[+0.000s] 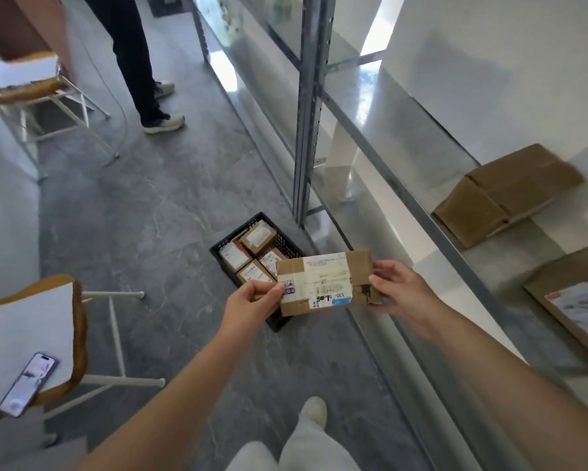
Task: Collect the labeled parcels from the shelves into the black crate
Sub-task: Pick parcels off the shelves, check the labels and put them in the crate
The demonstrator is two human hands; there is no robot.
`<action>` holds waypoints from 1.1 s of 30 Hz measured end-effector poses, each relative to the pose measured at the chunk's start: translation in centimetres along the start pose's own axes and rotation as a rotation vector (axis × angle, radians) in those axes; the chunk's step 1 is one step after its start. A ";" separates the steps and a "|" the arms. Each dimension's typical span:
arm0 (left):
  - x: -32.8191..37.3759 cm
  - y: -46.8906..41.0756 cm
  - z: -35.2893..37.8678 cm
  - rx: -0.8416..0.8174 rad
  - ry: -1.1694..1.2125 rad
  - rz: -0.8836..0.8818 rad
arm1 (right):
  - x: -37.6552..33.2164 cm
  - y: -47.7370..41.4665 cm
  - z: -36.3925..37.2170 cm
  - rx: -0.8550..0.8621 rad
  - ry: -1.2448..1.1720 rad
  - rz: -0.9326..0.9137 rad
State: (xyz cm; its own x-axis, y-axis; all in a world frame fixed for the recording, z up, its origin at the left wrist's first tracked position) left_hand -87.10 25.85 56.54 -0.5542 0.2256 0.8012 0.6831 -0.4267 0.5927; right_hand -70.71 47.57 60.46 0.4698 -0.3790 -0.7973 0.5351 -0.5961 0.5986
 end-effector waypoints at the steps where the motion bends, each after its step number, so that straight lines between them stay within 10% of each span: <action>1: -0.2 -0.5 0.1 0.010 0.006 -0.008 | -0.1 -0.9 0.1 -0.005 0.014 -0.001; 33: -15.4 -28.3 -8.1 0.121 -0.245 -0.452 | 11.7 -30.6 14.5 0.037 0.497 0.124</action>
State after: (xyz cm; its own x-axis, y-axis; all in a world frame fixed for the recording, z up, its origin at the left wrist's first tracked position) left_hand -101.82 27.34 26.77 -0.6884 0.5683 0.4507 0.4599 -0.1385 0.8771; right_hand -91.77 51.12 31.68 0.8098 -0.0717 -0.5823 0.4333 -0.5961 0.6760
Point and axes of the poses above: each hand's wrist, its own y-axis away from the middle knuckle, its own z-axis out of the palm, x = y × z, the point moved 7 cm from there along -y, towards the middle knuckle, and after that the axes turned 1 degree about x, right-handed, at the moved point
